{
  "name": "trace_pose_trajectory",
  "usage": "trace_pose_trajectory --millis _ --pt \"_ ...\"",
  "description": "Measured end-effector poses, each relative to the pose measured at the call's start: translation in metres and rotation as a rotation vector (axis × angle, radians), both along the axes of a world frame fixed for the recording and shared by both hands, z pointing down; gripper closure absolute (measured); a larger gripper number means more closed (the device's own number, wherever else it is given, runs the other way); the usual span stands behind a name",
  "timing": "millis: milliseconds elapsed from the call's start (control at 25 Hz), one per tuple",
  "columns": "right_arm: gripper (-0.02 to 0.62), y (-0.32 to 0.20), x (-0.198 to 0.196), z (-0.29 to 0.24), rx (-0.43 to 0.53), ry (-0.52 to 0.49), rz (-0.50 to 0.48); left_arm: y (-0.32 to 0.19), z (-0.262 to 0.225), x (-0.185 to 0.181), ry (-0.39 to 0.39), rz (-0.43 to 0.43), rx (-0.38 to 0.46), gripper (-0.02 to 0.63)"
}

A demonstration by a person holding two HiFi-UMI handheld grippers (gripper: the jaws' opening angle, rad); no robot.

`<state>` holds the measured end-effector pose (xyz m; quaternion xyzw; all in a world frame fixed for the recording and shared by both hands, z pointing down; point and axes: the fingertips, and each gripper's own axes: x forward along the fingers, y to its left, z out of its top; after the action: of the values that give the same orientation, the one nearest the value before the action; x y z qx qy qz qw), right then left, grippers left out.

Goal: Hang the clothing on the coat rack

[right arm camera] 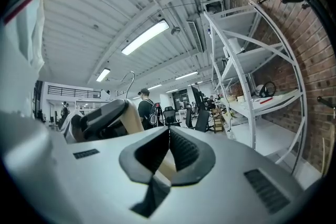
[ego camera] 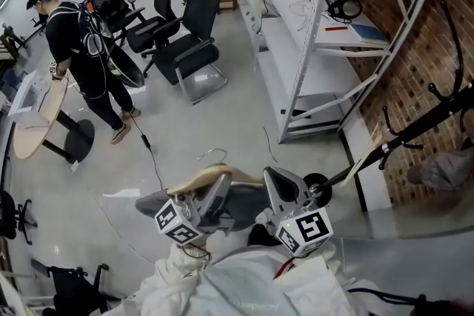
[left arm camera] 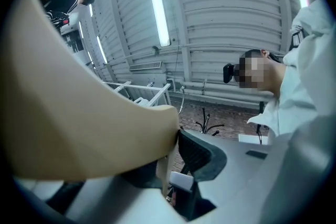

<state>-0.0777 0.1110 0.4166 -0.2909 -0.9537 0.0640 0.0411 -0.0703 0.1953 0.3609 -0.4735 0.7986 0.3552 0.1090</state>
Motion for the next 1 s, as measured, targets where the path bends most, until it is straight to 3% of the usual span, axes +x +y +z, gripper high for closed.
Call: trace_pose_trajectory --millis 640,1000 --pt "0.571 -0.101 -0.100 -0.014 -0.007 -0.046 0.093 -0.105 -0.016 -0.105 -0.048 0.101 -0.033 0.505" --pt "0.571 -0.166 -0.127 -0.012 -0.003 -0.057 0.222 -0.171 -0.019 -0.140 -0.060 0.252 -0.009 0.505"
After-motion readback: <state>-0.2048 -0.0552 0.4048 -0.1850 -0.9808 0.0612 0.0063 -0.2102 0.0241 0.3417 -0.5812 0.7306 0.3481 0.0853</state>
